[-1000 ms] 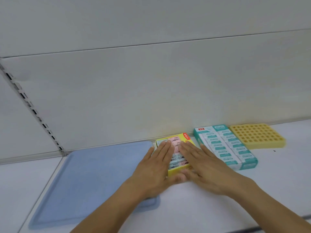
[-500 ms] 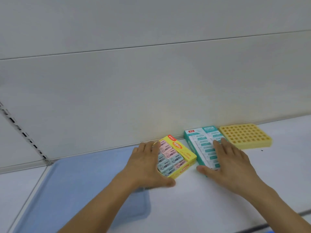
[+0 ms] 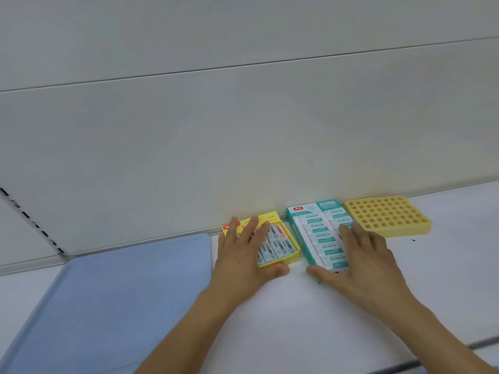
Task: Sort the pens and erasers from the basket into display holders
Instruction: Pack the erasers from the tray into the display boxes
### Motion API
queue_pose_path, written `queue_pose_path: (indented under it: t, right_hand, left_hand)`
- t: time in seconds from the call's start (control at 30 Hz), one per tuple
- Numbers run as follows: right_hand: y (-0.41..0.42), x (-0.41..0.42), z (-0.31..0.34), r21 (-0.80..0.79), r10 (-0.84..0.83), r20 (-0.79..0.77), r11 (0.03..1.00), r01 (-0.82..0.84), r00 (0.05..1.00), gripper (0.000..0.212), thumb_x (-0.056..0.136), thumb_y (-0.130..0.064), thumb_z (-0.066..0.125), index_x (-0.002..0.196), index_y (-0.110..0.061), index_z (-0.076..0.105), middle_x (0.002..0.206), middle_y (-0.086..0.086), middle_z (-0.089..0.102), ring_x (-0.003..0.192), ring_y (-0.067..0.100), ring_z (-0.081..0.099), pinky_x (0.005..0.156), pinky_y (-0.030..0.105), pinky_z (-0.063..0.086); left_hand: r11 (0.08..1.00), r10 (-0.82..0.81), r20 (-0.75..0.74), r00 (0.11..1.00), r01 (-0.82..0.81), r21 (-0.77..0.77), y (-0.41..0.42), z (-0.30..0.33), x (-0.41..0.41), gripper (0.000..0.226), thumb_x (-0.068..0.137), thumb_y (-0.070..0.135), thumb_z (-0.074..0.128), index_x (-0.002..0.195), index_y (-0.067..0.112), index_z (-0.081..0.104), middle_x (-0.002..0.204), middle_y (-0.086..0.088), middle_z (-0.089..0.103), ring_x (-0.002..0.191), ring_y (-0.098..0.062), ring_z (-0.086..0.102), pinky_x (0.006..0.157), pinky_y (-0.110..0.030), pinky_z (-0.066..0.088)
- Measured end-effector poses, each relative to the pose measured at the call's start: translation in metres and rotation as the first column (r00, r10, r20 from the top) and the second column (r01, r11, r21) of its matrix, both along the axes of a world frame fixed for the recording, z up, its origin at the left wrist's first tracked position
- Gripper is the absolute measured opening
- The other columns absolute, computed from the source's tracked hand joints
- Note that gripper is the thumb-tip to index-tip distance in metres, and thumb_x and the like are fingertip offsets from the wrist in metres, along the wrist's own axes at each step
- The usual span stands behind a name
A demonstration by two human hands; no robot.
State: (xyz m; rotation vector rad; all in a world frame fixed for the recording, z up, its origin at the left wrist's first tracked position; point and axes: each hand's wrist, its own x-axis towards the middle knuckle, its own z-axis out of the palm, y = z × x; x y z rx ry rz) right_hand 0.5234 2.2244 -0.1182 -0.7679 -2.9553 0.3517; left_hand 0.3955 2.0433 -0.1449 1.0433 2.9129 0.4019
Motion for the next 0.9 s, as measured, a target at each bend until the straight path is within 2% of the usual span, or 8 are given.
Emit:
queue_pose_path:
  t: [0.13,0.3,0.43,0.6,0.67,0.77,0.83,0.9]
  right_hand:
    - [0.003,0.000,-0.004,-0.001,0.032,-0.059,0.999,-0.033,0.998,0.104,0.074,-0.082,0.042,0.151,-0.022,0.006,0.160,0.000,0.008,0.142,0.024,0.011,0.114,0.036,0.024]
    - [0.015,0.001,-0.006,-0.021,0.078,-0.079,0.997,-0.080,0.994,0.108,0.070,-0.085,0.044,0.150,-0.023,0.007,0.158,-0.002,0.011,0.141,0.023,0.012,0.113,0.036,0.028]
    - [0.021,-0.002,-0.008,-0.040,0.104,-0.104,0.993,-0.109,0.989,0.111,0.066,-0.086,0.046,0.149,-0.024,0.009,0.156,-0.005,0.017,0.139,0.022,0.015,0.111,0.036,0.033]
    - [0.025,-0.003,-0.011,-0.026,0.114,-0.073,0.993,-0.116,0.991,0.113,0.066,-0.090,0.041,0.151,-0.023,0.006,0.159,-0.003,0.011,0.143,0.025,0.010,0.113,0.039,0.030]
    - [0.024,-0.004,-0.013,-0.010,0.117,-0.047,0.993,-0.118,0.992,0.115,0.065,-0.093,0.033,0.151,-0.023,0.004,0.160,-0.001,0.006,0.145,0.027,0.004,0.116,0.040,0.024]
    - [0.022,-0.003,-0.017,0.024,0.114,-0.029,0.993,-0.113,0.993,0.126,0.051,-0.097,0.005,0.152,-0.022,0.001,0.161,0.002,-0.001,0.147,0.030,-0.003,0.119,0.041,0.014]
    - [0.022,-0.003,-0.019,0.042,0.115,-0.025,0.993,-0.114,0.993,0.135,0.043,-0.099,-0.010,0.153,-0.021,0.000,0.162,0.004,-0.003,0.147,0.031,-0.005,0.119,0.041,0.009]
    - [0.022,-0.003,-0.020,0.045,0.120,-0.024,0.992,-0.119,0.993,0.136,0.042,-0.098,-0.013,0.153,-0.021,0.000,0.162,0.005,-0.004,0.147,0.031,-0.006,0.120,0.041,0.007]
  left_hand:
    - [0.998,-0.058,-0.019,0.998,0.058,-0.031,0.019,-0.002,-0.013,0.093,0.079,0.079,0.045,0.153,0.037,0.007,0.163,0.013,-0.005,0.148,-0.018,-0.019,0.120,-0.049,-0.004]
    - [0.979,-0.111,-0.206,0.972,0.071,-0.192,0.025,-0.002,-0.012,0.103,0.067,0.089,0.002,0.154,0.033,-0.006,0.158,0.015,-0.018,0.148,-0.011,-0.017,0.118,-0.048,-0.014]
    - [0.977,-0.185,-0.151,0.971,0.165,-0.133,0.027,0.004,-0.008,0.089,0.077,0.078,0.012,0.153,0.034,-0.004,0.152,0.023,-0.019,0.138,0.004,-0.020,0.121,-0.030,-0.007]
    - [0.981,-0.184,-0.109,0.977,0.176,-0.076,0.026,0.010,-0.008,0.097,0.071,0.086,0.019,0.153,0.036,0.007,0.154,0.024,-0.008,0.136,0.009,-0.011,0.114,-0.021,-0.003]
    - [0.984,-0.177,-0.123,0.977,0.172,-0.047,0.024,0.008,-0.008,0.093,0.074,0.082,0.025,0.153,0.034,0.012,0.159,0.021,-0.001,0.143,0.004,-0.003,0.118,-0.025,0.002]
    - [0.960,-0.276,-0.204,0.939,0.259,-0.106,0.023,0.005,-0.008,0.078,0.086,0.075,0.022,0.153,0.039,0.005,0.159,0.023,-0.007,0.147,-0.001,-0.008,0.121,-0.034,-0.004]
    - [0.942,-0.334,-0.186,0.924,0.320,-0.100,0.023,0.005,-0.009,0.069,0.091,0.069,0.017,0.153,0.038,0.013,0.159,0.023,0.005,0.147,0.002,-0.004,0.121,-0.032,-0.003]
    - [0.946,-0.321,-0.164,0.933,0.323,-0.014,0.024,0.004,-0.010,0.071,0.091,0.068,0.015,0.151,0.033,0.028,0.157,0.019,0.022,0.146,0.003,0.007,0.121,-0.029,0.004]
